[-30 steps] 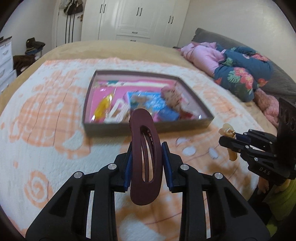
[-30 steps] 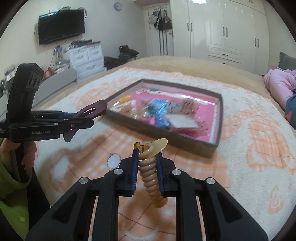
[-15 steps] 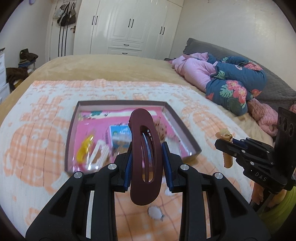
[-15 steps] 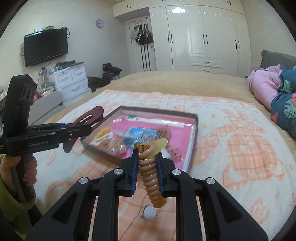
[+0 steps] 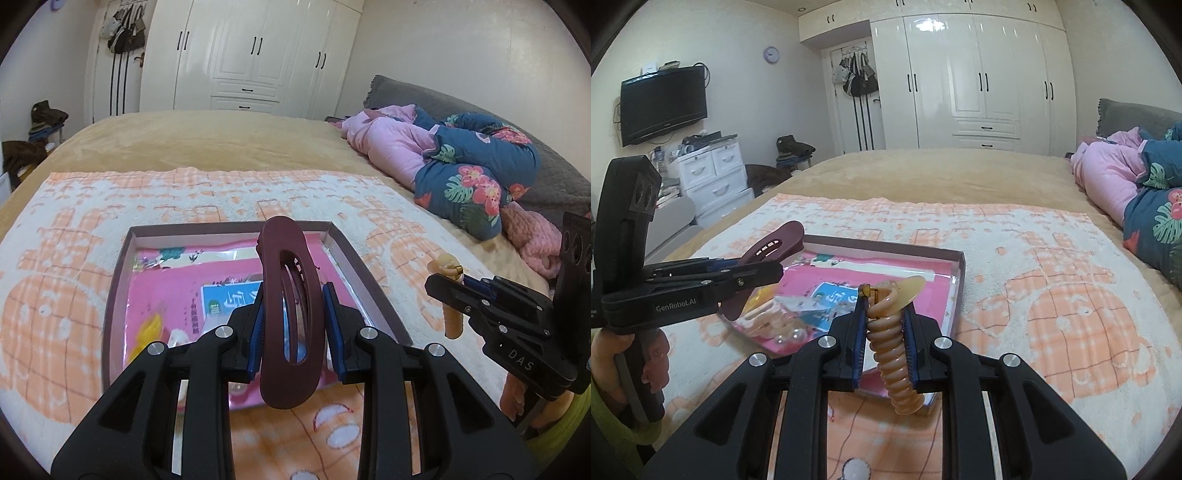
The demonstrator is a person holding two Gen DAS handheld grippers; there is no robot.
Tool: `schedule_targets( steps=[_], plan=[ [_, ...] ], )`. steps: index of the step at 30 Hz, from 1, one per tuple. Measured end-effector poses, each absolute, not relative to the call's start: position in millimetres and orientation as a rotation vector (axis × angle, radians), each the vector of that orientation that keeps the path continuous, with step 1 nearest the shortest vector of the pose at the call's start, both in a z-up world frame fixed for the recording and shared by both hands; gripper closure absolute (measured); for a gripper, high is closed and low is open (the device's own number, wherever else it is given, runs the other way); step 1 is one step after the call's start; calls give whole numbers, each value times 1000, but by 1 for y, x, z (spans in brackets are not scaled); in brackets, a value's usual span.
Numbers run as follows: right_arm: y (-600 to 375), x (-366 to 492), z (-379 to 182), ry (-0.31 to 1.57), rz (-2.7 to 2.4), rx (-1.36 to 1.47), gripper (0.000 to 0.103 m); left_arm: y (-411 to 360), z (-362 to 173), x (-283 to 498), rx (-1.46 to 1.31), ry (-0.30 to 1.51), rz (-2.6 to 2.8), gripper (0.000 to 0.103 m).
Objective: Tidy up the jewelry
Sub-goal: 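Carry the maroon clip over the box with left tool while right tool carries the coiled tie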
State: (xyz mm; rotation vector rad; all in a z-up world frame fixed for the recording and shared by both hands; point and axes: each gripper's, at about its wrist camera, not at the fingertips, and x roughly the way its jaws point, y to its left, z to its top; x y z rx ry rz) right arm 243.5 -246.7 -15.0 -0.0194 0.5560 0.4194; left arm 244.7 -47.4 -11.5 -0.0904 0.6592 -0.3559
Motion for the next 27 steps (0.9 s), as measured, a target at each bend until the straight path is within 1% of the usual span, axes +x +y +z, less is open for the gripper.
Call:
schedule_targets(
  steps=[17, 20, 23, 24, 27],
  plan=[
    [-231, 287, -68, 696, 401, -20, 86, -53, -48, 288, -102, 749, -344, 82],
    [-229, 289, -76, 718, 395, -25, 83, -51, -52, 289, -106, 757, -341, 82],
    [-227, 286, -79, 722, 389, -34, 83, -50, -54, 289, -107, 759, -342, 82],
    [-228, 284, -78, 720, 389, -33, 81, -50, -54, 289, -107, 759, -340, 82],
    [-230, 277, -74, 701, 386, -31, 68, -50, -53, 289, -107, 757, -339, 82]
  ],
)
